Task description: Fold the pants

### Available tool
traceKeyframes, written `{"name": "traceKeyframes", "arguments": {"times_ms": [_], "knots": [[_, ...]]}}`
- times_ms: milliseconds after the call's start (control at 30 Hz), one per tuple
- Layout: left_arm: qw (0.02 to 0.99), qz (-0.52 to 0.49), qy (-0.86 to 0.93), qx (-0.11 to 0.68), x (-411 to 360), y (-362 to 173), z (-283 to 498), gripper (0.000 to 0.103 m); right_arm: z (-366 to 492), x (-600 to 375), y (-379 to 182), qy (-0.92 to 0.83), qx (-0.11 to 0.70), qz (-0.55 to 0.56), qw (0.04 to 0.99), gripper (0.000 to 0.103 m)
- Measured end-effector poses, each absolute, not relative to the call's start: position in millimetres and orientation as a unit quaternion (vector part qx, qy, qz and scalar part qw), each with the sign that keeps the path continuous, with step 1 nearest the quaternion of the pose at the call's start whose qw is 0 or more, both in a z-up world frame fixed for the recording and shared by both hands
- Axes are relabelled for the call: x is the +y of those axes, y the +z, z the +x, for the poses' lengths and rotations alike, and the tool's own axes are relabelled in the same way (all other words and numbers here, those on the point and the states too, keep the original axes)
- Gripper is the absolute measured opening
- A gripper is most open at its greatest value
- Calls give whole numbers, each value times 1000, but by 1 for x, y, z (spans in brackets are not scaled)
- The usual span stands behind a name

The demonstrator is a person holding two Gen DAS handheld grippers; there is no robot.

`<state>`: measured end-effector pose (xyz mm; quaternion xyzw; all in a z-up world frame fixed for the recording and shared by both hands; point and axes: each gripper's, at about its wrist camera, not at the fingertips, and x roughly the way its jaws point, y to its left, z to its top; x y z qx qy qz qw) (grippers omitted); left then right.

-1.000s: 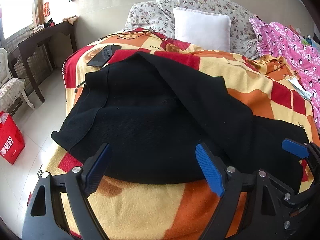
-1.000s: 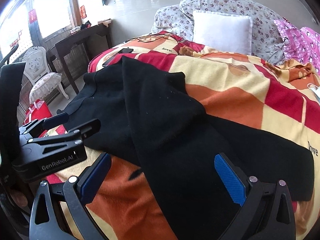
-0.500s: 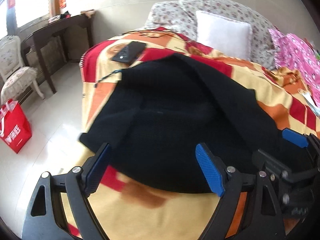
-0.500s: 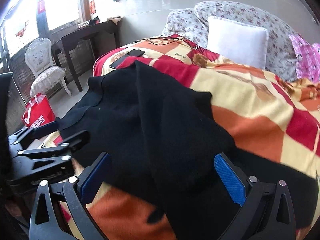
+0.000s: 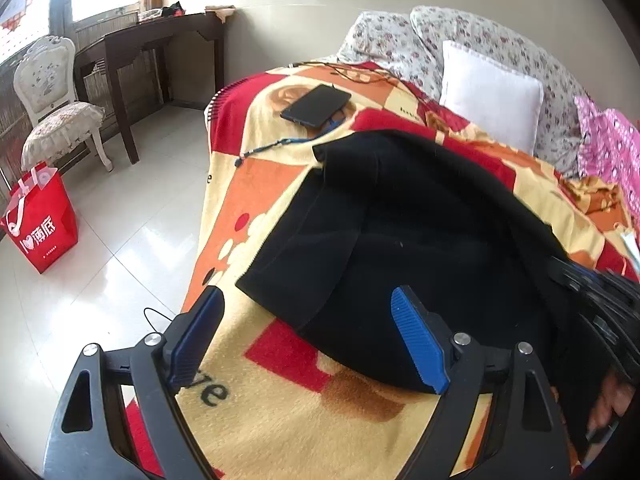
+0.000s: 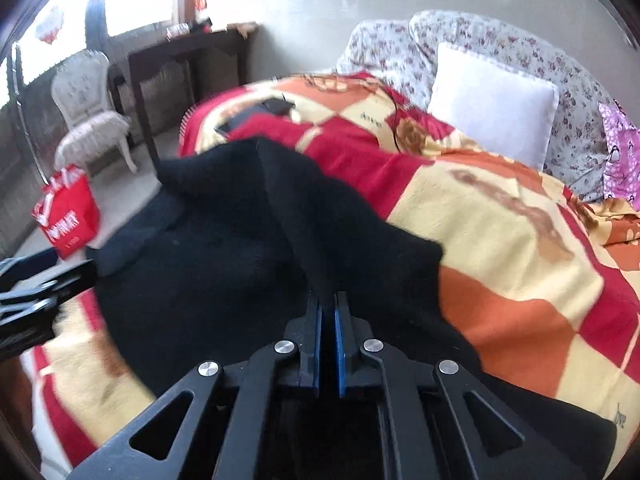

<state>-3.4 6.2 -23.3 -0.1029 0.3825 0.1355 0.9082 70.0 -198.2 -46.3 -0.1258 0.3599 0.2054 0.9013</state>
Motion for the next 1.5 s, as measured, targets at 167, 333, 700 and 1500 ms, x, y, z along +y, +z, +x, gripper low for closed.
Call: {"name": "traceKeyframes", "arguments": {"times_ms": [167, 333, 700, 1500], "knots": [[918, -109, 144, 352, 15, -2, -17, 86, 16, -232, -23, 251, 355, -137, 890, 4], [922, -121, 157, 334, 24, 8, -25, 86, -7, -258, -47, 249, 391, -136, 876, 4], [909, -80, 137, 385, -8, -27, 7, 86, -12, -283, -46, 254, 402, -70, 877, 64], [911, -91, 137, 378, -14, -21, -5, 86, -18, -388, -44, 131, 415, -15, 900, 72]]}}
